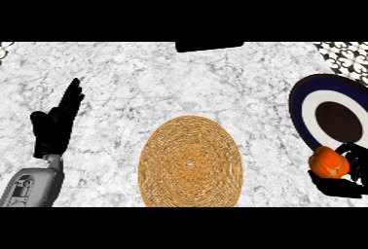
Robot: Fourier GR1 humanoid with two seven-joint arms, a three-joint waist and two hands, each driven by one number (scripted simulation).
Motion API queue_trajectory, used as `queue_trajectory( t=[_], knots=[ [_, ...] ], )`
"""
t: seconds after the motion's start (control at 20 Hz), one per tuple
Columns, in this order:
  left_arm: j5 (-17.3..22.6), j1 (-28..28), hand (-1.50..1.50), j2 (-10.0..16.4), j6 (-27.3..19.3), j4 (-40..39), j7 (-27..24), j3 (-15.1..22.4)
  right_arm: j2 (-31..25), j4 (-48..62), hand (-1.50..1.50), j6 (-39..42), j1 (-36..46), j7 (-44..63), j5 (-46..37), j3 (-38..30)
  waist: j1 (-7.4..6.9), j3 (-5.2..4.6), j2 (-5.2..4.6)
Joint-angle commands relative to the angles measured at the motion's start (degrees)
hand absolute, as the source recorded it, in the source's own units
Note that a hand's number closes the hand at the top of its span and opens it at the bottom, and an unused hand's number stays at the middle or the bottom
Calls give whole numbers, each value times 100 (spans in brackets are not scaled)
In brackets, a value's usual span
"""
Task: Pick the squash from the placemat and place it in the plate
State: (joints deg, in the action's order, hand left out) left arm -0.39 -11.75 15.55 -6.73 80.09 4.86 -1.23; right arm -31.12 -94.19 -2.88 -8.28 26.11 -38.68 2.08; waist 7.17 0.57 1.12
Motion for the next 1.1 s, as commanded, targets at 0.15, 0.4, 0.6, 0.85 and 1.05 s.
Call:
queue_trajectory(
  t=[0.15,0.4,0.6,0.85,1.05],
  knots=[
    [61,170,0,62,46,64,-43,-81,-1026,170,150,-261,-178,-2230,1613,-1932,64,7,69],
    [34,151,0,52,70,106,-1,-24,-1491,730,150,360,-153,-3940,2999,-3063,-110,-6,18],
    [-31,-79,0,-110,91,255,50,209,-1930,1868,150,1431,-160,-5077,3919,-3751,-422,-20,-72],
    [-126,-327,0,-115,214,336,235,369,-2479,3711,150,2285,343,-5917,3898,-3737,-795,-35,-138],
    [-224,-413,0,-170,236,193,235,376,-2589,4432,150,2579,1111,-6142,3656,-3309,-812,-45,-136]
  ],
)
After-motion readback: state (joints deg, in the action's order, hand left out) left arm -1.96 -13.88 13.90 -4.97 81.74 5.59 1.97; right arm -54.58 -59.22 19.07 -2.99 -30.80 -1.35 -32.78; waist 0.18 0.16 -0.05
